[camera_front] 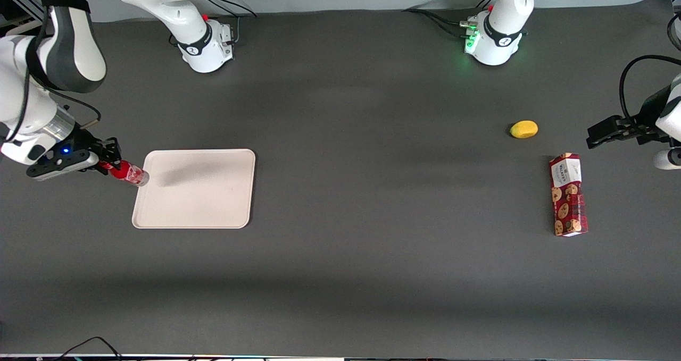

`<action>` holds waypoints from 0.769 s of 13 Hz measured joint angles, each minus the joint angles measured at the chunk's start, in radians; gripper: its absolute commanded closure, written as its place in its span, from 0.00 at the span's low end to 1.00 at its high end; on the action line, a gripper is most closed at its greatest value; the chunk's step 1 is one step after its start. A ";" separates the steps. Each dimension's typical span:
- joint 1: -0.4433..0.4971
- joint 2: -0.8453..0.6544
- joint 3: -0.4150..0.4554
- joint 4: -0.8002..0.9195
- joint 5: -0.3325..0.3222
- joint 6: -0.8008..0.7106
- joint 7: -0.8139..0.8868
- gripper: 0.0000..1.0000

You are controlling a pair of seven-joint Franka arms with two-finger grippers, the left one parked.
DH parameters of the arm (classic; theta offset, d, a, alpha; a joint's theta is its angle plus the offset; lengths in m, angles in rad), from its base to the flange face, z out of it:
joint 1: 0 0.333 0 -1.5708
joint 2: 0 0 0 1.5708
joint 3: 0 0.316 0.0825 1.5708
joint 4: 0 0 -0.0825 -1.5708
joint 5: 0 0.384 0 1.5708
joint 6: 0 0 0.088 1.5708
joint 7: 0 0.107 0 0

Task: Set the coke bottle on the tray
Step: 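Carry the held bottle to the tray's corner, then lower the bottle onto the tray and open the right gripper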

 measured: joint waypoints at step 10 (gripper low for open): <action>0.001 0.095 -0.048 -0.094 0.206 0.201 -0.218 1.00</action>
